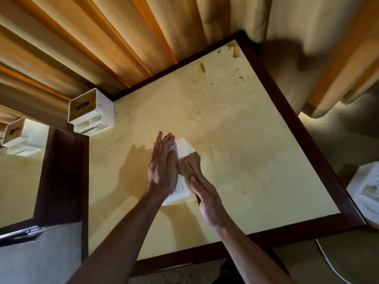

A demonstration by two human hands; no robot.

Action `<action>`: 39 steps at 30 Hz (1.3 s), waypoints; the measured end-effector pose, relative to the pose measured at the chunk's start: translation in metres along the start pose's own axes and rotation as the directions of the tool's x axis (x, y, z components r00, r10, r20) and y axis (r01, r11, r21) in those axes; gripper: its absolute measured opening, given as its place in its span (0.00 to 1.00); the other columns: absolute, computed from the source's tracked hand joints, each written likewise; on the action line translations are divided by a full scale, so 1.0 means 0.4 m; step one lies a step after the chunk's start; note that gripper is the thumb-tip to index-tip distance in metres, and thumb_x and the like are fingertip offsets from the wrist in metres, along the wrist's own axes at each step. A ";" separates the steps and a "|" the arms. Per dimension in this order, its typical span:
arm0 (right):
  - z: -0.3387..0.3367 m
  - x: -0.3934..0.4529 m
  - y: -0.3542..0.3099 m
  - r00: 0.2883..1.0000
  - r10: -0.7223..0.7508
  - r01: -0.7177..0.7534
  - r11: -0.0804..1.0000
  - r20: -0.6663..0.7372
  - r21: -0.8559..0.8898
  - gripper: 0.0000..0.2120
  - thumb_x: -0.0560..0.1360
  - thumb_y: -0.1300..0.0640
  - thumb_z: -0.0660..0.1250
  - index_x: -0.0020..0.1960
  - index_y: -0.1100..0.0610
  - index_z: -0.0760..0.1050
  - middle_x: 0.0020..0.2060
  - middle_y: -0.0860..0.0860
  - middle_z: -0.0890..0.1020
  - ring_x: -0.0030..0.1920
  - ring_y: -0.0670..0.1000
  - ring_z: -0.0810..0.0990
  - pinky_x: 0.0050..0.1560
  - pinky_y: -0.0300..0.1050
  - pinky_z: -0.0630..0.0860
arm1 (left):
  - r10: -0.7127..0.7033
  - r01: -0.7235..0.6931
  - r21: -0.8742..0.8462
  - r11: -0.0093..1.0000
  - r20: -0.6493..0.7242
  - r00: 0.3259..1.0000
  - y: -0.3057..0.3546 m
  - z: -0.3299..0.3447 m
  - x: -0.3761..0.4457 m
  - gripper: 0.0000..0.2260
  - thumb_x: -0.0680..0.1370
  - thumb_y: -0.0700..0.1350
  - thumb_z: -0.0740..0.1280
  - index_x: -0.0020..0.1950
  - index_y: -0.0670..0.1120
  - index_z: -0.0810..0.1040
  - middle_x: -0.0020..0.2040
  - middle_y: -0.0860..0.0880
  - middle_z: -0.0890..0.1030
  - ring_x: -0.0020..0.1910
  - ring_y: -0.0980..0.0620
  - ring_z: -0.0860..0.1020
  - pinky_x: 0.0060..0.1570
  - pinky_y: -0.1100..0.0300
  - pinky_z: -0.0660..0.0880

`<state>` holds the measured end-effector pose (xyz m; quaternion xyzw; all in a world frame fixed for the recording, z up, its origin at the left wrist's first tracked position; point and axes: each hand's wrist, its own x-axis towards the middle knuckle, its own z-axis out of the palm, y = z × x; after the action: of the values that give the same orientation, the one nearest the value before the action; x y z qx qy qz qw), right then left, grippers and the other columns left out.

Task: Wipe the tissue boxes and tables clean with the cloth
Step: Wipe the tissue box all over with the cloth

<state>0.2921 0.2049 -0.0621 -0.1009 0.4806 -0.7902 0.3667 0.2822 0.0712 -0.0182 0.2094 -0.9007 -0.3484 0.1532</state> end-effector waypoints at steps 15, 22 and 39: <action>-0.050 0.068 0.029 0.939 0.341 -0.344 0.935 -0.039 -0.087 0.30 0.80 0.36 0.48 0.78 0.41 0.44 0.75 0.38 0.47 0.71 0.36 0.39 0.73 0.42 0.38 | -0.053 0.052 0.106 0.993 0.013 0.998 0.011 0.000 -0.004 0.17 0.83 0.36 0.57 0.71 0.45 0.73 0.59 0.84 0.55 0.78 0.51 0.59 0.75 0.42 0.59; -0.043 0.125 0.055 0.925 0.376 -0.380 0.920 -0.063 -0.098 0.53 0.53 0.13 0.52 0.74 0.31 0.52 0.78 0.41 0.47 0.77 0.42 0.44 0.77 0.55 0.49 | -0.007 -0.005 0.243 0.970 0.045 0.999 -0.004 0.005 -0.005 0.19 0.84 0.42 0.52 0.75 0.43 0.68 0.77 0.59 0.62 0.77 0.65 0.47 0.78 0.62 0.44; 0.011 0.049 -0.016 0.999 -0.032 0.032 0.999 -0.006 -0.007 0.19 0.83 0.52 0.54 0.68 0.30 0.65 0.73 0.30 0.59 0.77 0.38 0.50 0.79 0.51 0.47 | 0.018 -0.068 0.390 0.918 0.130 0.991 -0.018 0.007 -0.003 0.31 0.81 0.54 0.41 0.80 0.41 0.57 0.79 0.53 0.53 0.80 0.58 0.45 0.76 0.64 0.38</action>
<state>0.2774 0.1903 -0.0583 -0.1071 0.4827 -0.7946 0.3522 0.2840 0.0686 -0.0254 0.1942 -0.9644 -0.1693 0.0594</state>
